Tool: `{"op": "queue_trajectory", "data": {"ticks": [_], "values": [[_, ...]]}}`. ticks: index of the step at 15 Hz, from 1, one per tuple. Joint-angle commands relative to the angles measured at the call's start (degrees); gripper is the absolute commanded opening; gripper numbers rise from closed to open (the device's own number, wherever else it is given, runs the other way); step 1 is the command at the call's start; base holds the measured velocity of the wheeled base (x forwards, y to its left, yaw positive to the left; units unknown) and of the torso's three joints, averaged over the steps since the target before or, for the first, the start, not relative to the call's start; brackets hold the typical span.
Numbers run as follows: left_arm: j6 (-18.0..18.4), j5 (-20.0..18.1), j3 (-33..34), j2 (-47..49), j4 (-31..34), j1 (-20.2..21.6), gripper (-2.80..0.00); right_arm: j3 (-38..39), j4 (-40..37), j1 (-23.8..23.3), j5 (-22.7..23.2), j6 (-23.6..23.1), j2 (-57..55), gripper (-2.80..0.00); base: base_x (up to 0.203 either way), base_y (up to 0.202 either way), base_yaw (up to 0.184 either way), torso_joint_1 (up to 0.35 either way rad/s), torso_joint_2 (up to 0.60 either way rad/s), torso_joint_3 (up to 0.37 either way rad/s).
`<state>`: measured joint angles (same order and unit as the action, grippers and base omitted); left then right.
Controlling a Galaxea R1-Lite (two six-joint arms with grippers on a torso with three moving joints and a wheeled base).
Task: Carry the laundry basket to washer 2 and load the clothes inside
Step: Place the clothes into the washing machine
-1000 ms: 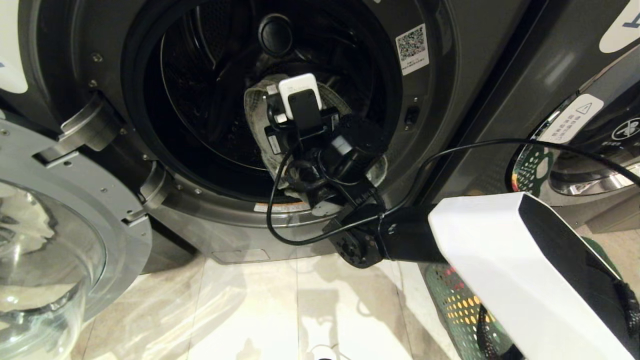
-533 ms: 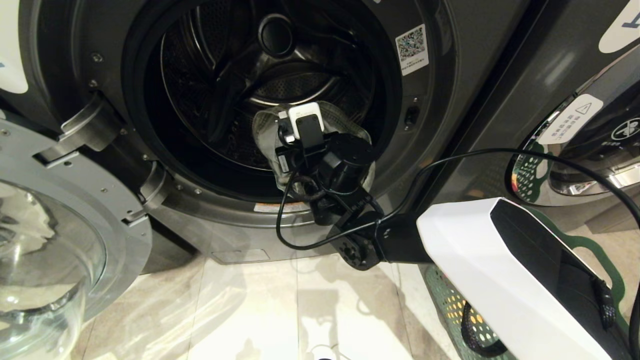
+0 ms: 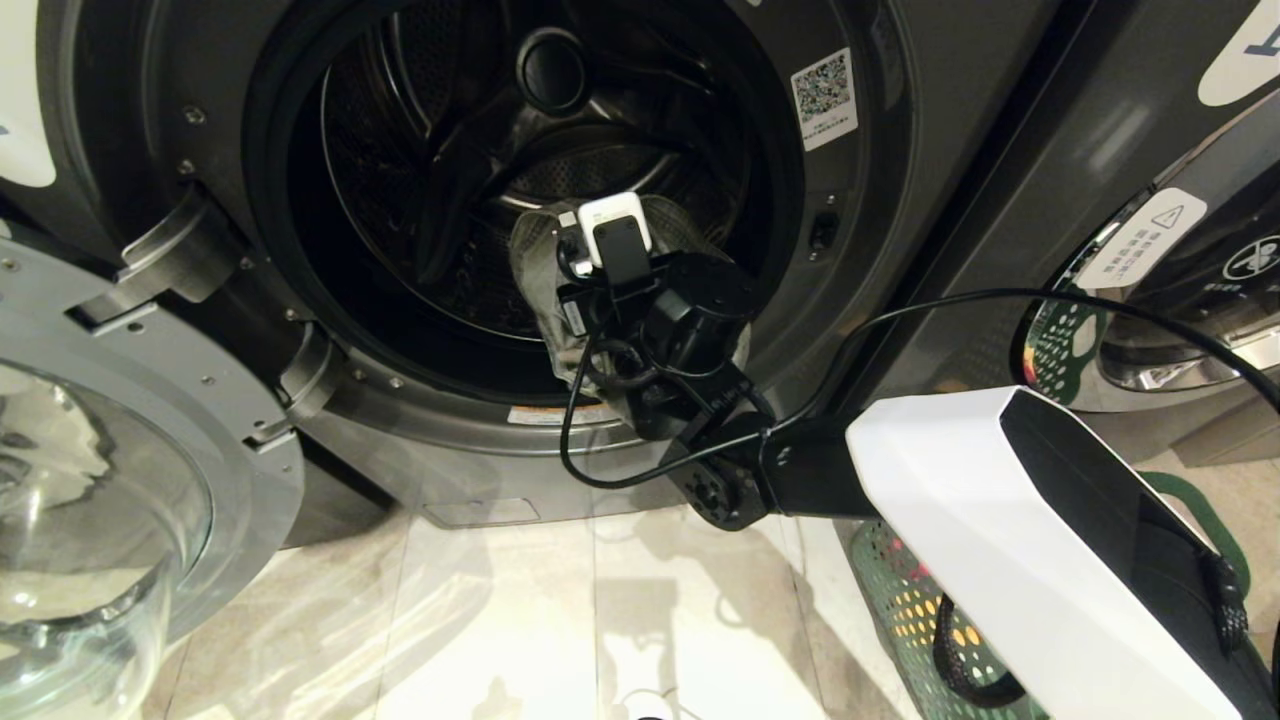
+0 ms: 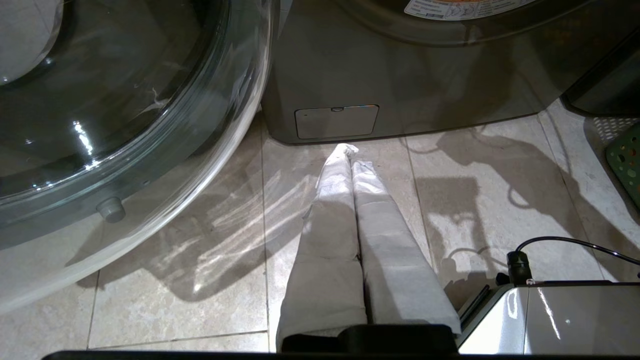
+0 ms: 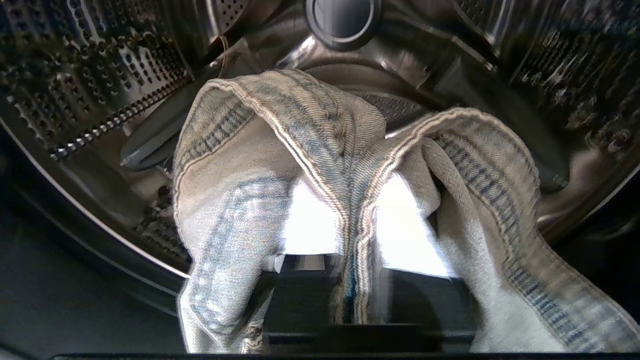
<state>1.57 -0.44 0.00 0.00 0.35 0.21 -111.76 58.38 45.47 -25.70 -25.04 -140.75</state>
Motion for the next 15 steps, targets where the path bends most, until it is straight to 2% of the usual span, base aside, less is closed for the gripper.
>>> {"op": "queue_trajectory", "data": {"ticks": [1, 8, 11, 15], "values": [[0.01, 0.0, 0.0, 0.09, 0.0, 0.02, -2.8, -0.03, 0.42, 0.06, -0.05, -0.71, 0.83, 0.0, 0.0, 0.0, 0.0, 0.0, 0.0, 0.0], [0.01, 0.0, 0.0, 0.09, 0.0, -0.03, -2.8, 0.54, -1.12, 0.06, -0.16, 1.41, 0.92, 0.0, 0.0, 0.0, 0.0, 0.0, 0.0, 0.0], [0.01, 0.0, 0.0, 0.09, 0.0, -0.02, -2.8, 0.46, -4.76, 0.26, -0.29, 4.5, 2.77, 0.0, 0.0, 0.0, 0.0, 0.0, 0.0, 0.0], [0.01, 0.0, 0.0, 0.09, 0.0, -0.02, -2.8, 0.03, -1.83, 0.67, 0.03, 4.52, 3.85, 0.0, 0.0, 0.0, 0.0, 0.0, 0.0, 0.0]]}}
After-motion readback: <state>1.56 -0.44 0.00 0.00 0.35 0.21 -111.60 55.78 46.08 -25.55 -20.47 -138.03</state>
